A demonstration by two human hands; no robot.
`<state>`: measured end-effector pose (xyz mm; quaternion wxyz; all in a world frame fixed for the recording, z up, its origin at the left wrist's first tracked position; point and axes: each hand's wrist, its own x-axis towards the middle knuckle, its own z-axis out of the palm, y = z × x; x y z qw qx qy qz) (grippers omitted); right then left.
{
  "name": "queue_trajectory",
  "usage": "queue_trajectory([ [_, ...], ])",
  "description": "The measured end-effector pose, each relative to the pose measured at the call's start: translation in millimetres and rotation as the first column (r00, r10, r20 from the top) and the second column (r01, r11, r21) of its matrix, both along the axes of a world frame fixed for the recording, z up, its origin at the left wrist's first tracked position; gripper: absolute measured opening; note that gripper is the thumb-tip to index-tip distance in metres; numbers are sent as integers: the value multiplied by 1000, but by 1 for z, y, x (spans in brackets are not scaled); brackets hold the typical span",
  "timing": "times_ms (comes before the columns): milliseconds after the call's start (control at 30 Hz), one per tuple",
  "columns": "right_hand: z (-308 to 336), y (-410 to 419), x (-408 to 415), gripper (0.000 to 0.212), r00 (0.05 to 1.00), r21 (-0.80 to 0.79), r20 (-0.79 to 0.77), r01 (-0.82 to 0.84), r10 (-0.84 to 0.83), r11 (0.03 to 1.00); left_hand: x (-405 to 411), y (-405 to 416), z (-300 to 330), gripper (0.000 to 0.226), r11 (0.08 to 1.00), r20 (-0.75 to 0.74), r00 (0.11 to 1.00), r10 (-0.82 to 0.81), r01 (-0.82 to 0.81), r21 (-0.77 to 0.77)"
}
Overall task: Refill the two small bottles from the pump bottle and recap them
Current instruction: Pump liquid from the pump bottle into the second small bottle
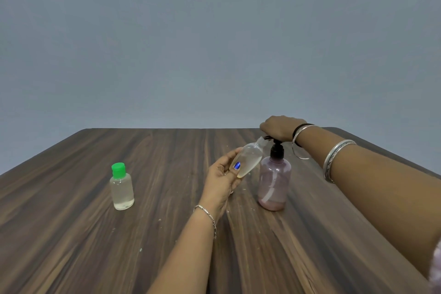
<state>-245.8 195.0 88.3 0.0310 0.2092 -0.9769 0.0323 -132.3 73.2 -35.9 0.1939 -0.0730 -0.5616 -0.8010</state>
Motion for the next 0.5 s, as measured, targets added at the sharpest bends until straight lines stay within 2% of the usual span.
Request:
queue_trajectory([
  [233,-4,-8,4,34,996,97,-66,-50,56,994,-1,0,0,30,1000,-11,1000,-6,6,5],
  [333,-6,-9,5,25,992,185,-103,-46,66,982,-1,-1,0,29,1000,-9,1000,-4,4,8],
  [500,-14,-3,-1,34,997,123,-71,-32,41,992,-1,0,-2,30,1000,-6,1000,1,-1,-14],
])
